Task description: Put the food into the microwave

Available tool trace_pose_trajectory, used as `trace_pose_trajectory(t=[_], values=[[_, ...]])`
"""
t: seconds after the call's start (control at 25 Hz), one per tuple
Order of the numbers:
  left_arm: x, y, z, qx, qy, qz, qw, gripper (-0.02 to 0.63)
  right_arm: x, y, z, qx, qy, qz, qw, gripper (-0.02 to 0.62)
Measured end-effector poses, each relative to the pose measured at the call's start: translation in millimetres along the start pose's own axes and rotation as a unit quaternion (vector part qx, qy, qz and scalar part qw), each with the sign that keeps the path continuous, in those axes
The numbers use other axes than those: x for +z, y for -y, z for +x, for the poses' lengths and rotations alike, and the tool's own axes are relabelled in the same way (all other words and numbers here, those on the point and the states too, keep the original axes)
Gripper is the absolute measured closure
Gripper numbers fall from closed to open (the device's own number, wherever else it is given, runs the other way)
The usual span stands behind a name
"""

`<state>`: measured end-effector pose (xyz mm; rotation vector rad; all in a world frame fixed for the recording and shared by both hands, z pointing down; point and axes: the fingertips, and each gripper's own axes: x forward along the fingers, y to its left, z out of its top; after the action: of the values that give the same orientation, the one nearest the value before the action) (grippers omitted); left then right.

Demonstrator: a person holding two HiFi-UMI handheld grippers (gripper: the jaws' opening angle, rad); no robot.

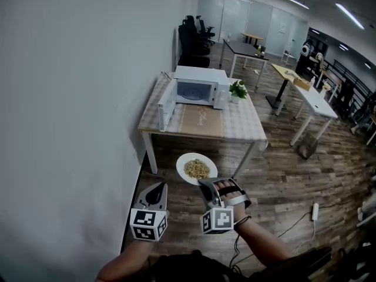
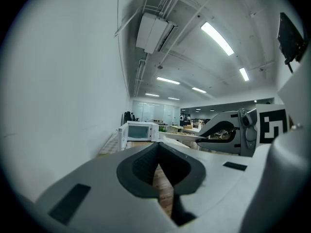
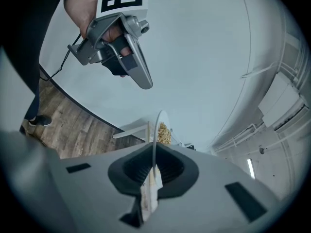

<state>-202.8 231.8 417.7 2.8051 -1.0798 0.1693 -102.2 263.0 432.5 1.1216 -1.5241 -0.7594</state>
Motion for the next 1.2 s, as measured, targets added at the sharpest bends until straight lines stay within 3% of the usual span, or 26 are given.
trace_pose_trajectory(t=[0.64, 1.2], values=[[-10.5, -33.4, -13.8, -0.028, 0.011, -0.001, 0.9996, 0.597, 31.4, -7.7, 15.0, 0.001, -0.031, -0.013, 0.999, 0.578], [9.4, -60.5, 22.8, -0.016, 0.026, 0.006, 0.9995, 0.597, 30.0, 17.2, 55.7, -0.015, -0.027, -0.080, 0.996, 0.578]])
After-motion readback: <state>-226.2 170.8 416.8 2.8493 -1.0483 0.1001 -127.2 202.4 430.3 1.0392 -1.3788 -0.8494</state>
